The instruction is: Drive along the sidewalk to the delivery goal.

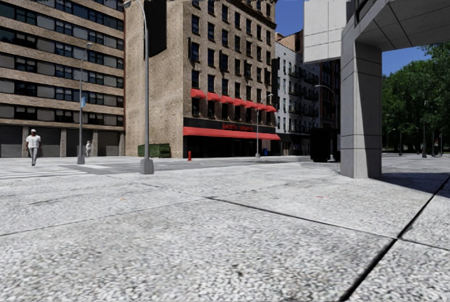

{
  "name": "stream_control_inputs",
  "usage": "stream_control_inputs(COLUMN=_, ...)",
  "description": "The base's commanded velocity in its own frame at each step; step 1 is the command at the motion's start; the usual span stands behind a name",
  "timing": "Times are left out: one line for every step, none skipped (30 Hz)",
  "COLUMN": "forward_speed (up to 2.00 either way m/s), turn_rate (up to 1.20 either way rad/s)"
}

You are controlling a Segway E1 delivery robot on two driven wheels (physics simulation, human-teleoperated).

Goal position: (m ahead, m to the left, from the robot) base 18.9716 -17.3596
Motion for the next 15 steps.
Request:
stream_control_inputs(forward_speed=1.80, turn_rate=-1.04)
stream_control_inputs(forward_speed=1.80, turn_rate=-1.05)
stream_control_inputs(forward_speed=1.80, turn_rate=-1.05)
stream_control_inputs(forward_speed=1.80, turn_rate=-1.05)
stream_control_inputs(forward_speed=1.80, turn_rate=-1.05)
stream_control_inputs(forward_speed=1.80, turn_rate=-1.05)
stream_control_inputs(forward_speed=1.80, turn_rate=-1.05)
stream_control_inputs(forward_speed=1.80, turn_rate=-1.05)
stream_control_inputs(forward_speed=1.80, turn_rate=-1.05)
stream_control_inputs(forward_speed=1.80, turn_rate=-1.05)
stream_control_inputs(forward_speed=1.80, turn_rate=-1.05)
stream_control_inputs(forward_speed=1.80, turn_rate=-1.05)
stream_control_inputs(forward_speed=1.80, turn_rate=-1.05)
stream_control_inputs(forward_speed=1.80, turn_rate=-1.05)
stream_control_inputs(forward_speed=1.80, turn_rate=-1.01)
